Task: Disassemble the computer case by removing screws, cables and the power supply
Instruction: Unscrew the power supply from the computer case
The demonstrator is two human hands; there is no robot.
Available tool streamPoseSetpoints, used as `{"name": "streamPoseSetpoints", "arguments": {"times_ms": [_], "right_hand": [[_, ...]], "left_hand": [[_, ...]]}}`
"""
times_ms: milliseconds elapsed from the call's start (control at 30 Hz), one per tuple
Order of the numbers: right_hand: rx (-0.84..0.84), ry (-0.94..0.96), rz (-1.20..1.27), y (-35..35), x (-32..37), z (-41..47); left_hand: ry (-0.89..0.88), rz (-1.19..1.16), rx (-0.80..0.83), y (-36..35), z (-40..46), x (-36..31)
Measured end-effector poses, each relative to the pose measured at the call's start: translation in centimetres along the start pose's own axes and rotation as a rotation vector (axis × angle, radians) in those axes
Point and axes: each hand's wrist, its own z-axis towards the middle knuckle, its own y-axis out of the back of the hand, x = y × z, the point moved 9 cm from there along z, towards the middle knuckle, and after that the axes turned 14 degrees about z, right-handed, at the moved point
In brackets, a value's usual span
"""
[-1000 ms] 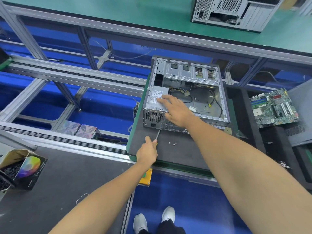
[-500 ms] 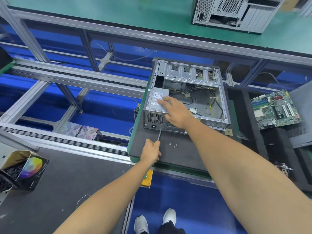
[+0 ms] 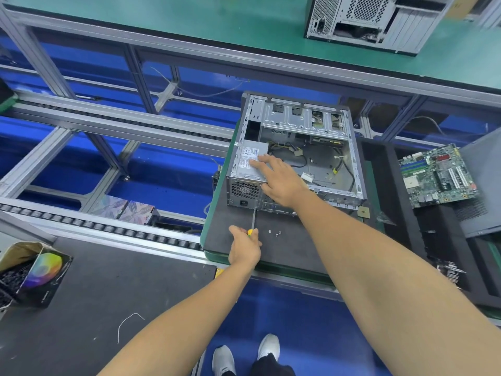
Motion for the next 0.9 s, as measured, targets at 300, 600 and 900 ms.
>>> {"name": "streamPoseSetpoints", "arguments": {"times_ms": [300,600,900], "right_hand": [[-0.006,0.005,0.002,-0.2,-0.1,0.1],[-0.006,-0.003,0.019,-0.2,-0.2,0.2],[-0.002,-0.007,0.018,-0.3,-0.3,0.2]], "left_hand": [[0.173,-0.657,0.286,-1.9,-0.5,0.1],[0.154,-0.496,0.280,0.2,0.4,-0.1],[0.195,-0.388,0.203,0.4,0.8,0.8]]}}
